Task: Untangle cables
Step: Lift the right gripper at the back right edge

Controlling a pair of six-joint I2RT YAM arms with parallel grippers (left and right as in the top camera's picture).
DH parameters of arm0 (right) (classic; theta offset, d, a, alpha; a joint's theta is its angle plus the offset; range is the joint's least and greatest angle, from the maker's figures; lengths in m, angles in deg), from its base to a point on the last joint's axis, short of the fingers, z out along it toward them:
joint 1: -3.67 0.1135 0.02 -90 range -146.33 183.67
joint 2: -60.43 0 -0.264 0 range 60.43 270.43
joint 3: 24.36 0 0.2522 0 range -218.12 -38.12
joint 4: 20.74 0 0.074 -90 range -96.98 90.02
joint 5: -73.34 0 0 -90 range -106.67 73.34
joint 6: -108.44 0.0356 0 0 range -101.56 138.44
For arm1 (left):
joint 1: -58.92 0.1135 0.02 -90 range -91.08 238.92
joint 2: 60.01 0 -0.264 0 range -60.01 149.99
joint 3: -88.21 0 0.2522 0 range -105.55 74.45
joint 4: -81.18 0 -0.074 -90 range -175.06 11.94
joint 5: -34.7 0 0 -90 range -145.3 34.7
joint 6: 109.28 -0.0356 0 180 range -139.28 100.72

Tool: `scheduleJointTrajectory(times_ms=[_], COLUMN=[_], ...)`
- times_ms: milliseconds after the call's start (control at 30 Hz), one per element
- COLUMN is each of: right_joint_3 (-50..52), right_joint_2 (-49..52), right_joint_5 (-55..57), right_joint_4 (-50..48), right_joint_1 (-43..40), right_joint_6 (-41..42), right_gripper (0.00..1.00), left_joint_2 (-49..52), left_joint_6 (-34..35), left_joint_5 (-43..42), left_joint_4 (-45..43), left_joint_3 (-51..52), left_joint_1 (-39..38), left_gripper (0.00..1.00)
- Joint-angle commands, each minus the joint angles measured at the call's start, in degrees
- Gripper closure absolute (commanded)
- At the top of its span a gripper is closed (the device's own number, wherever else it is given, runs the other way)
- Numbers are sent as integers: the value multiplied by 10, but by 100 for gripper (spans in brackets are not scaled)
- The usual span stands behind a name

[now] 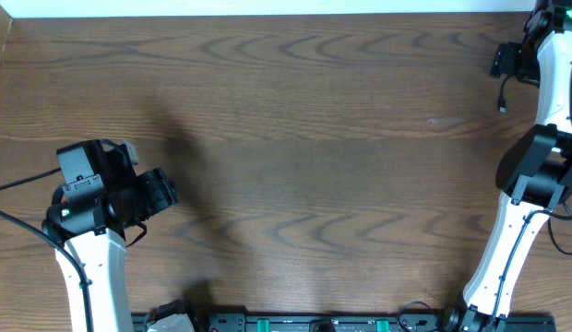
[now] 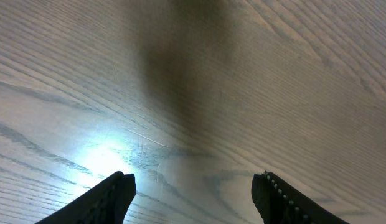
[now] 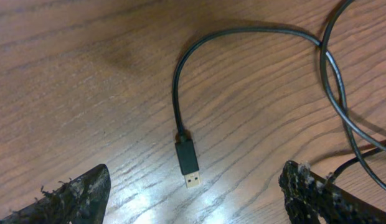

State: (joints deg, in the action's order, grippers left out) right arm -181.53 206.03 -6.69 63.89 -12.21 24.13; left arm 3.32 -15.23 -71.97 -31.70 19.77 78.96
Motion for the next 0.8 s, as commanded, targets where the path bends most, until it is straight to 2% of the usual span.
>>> scheduleJointTrajectory(times_ms=[0,133,300,433,500,667,767], right_joint_3=[7,7,7,7,7,7,7], right_joint_2=[27,62,89,92,92,92,92], right_joint_5=[15,15,13,14,15,15,15], right_joint_4=[0,1,-13,-23,-24,-16,-3], right_joint_1=[0,-2,-1,-2,-2,-3,-9], right_joint_6=[10,19,35,37,37,61,81], right_gripper=[16,14,6,9,21,82,91], left_joint_2=[3,3,3,3,3,3,3], left_joint_6=[-8,-8,-8,-8,-8,-8,-8], left_joint_5=[-9,-9,-9,-9,-9,-9,-9], left_joint_4=[2,2,1,1,1,1,1], left_joint_3=[-3,-3,-3,-3,-3,-3,-3], left_joint_1=[-1,-1,-1,-1,-1,-1,-1], left_gripper=[34,34,34,34,34,34,34])
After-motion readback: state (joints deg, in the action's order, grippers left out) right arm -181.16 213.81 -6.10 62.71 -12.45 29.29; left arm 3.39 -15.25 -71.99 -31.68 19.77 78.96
